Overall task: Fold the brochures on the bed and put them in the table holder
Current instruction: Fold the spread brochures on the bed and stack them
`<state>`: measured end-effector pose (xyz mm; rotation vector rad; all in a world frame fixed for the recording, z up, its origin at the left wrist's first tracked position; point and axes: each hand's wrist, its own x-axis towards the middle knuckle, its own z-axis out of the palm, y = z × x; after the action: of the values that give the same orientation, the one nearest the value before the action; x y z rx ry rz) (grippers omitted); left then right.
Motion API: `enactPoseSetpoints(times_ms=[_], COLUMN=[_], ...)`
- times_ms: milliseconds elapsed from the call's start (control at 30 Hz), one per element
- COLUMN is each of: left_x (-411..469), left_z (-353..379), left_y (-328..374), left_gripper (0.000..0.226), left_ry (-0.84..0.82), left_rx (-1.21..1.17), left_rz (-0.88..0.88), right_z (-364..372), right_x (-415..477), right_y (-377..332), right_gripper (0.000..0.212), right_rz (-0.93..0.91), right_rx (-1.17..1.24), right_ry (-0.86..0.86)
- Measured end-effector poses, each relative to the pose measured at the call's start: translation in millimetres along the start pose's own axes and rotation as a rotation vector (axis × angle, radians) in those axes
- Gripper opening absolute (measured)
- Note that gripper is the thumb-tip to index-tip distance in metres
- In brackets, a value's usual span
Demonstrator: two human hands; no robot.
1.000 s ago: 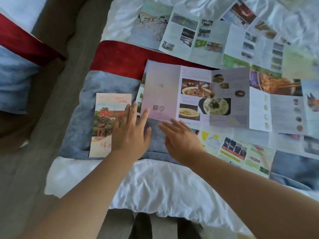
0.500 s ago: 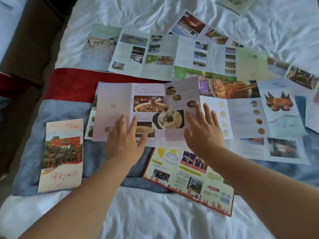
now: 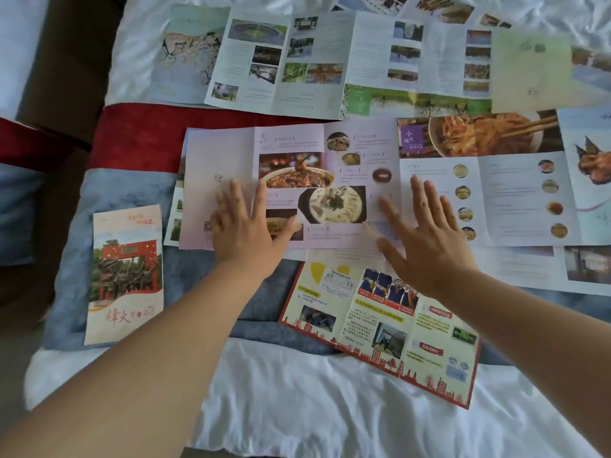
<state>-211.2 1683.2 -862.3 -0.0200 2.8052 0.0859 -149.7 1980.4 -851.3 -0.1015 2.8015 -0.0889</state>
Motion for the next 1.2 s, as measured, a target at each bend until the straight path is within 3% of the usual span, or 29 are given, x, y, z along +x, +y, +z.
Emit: enactPoseSetpoints(times_ms=[567,933,1200], left_x=[-20,-42,-50], left_z=[-11,-23,-22], left_y=[40,81,131], left_gripper=[0.092,0.092,0.081], left_ry=[0.054,0.155,0.063], left_rx=[-0.339,-0.323,-0.262], left_rz=[0.017,0.185,0.324], right_z=[16,8,4], right_x=[-10,-16,-41], right_y=[-9,1,44], right_gripper=[0.069,0.09,0.085], right_rz=[0.02,0.021,0.118], right_rx=[0.186,0.114,0.145], right_ry=[0.015,-0.056,-0.092])
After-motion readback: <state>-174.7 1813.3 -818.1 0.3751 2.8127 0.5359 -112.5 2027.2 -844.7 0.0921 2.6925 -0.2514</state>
